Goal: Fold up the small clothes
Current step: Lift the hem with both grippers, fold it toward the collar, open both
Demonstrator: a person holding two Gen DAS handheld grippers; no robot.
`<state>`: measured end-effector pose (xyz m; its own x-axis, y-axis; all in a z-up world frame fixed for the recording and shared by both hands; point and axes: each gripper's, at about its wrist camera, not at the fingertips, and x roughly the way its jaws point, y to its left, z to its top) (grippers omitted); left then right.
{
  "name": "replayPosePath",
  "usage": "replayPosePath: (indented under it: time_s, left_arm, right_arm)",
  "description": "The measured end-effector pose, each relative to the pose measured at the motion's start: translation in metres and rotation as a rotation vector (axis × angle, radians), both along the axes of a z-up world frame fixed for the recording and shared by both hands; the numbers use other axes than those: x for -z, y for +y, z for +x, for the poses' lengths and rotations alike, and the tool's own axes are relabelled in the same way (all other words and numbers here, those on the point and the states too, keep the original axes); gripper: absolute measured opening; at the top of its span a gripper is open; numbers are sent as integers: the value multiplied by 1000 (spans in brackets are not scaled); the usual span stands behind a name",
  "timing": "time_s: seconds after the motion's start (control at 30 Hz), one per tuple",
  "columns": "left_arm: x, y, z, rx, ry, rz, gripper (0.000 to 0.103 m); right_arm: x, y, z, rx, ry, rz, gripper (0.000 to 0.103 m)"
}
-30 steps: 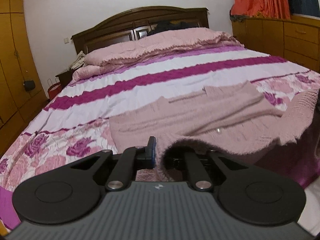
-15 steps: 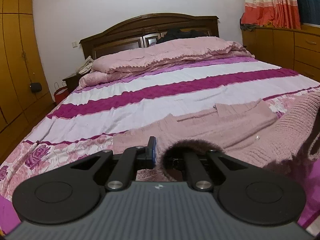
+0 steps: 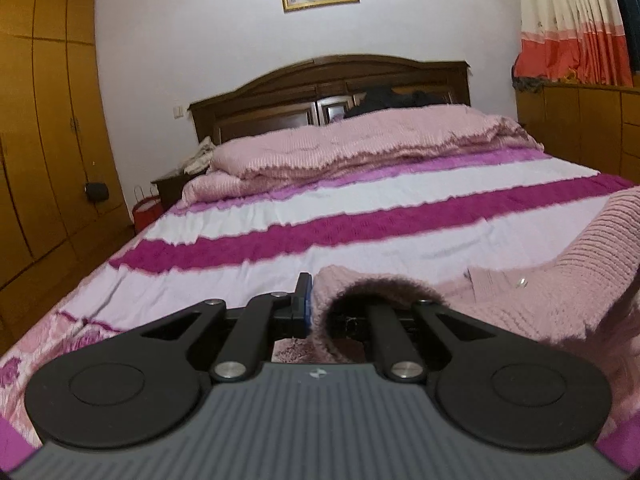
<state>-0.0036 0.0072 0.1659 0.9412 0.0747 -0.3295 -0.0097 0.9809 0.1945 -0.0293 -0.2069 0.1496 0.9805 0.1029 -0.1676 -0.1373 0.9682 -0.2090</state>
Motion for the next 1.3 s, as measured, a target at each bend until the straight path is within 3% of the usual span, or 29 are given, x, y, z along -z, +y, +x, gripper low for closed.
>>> replayPosePath:
  time_s: [0.17,0.33,0.67,0.87,1.07,1.1,1.2,1.27,1.3]
  left_arm:
    - [-3,-6,40,-2,-16,31,7]
    - [12,-9,89,-8,12,41,7]
    - [92,-5,185,14,186,57,7]
    - [134,6,215,3,296,31,8]
    - [138,10,212,21,303,34,10]
    - [136,10,210,19,312,31,11]
    - [128,10,202,-6,323,38,29]
    - [122,8,193,-34,315,68,51]
    - [119,7,187,-42,306,87,53]
  right_arm:
    - [-4,4,32,8,-12,-6,9]
    - [10,6,69,31,15,-23,9]
    - [71,6,144,85,191,-35,10]
    - [104,5,169,118,320,-18,10]
    - [111,5,173,131,356,-13,12]
    - [109,5,172,133,358,-8,12]
    - [101,3,165,146,358,19,17]
    - [97,0,158,158,355,43,29]
    - [95,-2,154,160,353,52,39]
